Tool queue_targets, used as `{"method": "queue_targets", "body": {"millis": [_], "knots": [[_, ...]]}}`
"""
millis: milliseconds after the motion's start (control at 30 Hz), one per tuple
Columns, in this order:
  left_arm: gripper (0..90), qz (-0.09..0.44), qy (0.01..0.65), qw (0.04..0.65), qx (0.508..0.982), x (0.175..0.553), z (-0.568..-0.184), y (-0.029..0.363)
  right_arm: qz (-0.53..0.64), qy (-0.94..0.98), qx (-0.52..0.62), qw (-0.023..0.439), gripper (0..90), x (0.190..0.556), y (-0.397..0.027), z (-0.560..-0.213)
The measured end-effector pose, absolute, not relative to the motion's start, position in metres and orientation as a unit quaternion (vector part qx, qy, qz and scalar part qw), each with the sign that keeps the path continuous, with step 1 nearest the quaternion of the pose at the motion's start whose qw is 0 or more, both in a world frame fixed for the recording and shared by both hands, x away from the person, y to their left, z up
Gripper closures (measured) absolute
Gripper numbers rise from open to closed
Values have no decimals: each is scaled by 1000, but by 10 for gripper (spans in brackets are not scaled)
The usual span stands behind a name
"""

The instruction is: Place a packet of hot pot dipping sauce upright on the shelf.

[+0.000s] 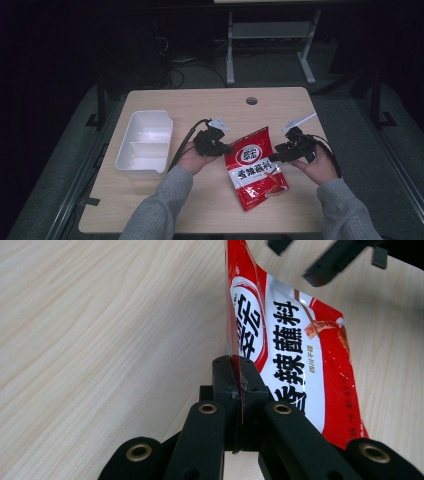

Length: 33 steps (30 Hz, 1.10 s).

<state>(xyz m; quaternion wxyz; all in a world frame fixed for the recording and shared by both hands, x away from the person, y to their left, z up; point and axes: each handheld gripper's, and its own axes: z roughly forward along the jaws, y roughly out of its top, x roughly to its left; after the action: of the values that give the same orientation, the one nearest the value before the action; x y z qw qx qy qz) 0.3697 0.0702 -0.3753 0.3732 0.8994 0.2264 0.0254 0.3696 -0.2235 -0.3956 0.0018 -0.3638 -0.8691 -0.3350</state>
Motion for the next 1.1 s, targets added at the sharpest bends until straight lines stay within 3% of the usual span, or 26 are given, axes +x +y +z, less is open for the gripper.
{"method": "queue_targets", "body": {"millis": [367, 867, 1100], "knots": [[896, 32, 208, 369, 906, 362, -368, 67, -358, -861, -356, 54, 379, 393, -220, -405], [896, 34, 186, 390, 901, 354, -354, 64, -349, -874, -335, 33, 369, 393, -217, -383], [896, 41, 164, 390, 905, 347, -343, 61, -348, -879, -322, 58, 387, 397, -210, -382]]}}
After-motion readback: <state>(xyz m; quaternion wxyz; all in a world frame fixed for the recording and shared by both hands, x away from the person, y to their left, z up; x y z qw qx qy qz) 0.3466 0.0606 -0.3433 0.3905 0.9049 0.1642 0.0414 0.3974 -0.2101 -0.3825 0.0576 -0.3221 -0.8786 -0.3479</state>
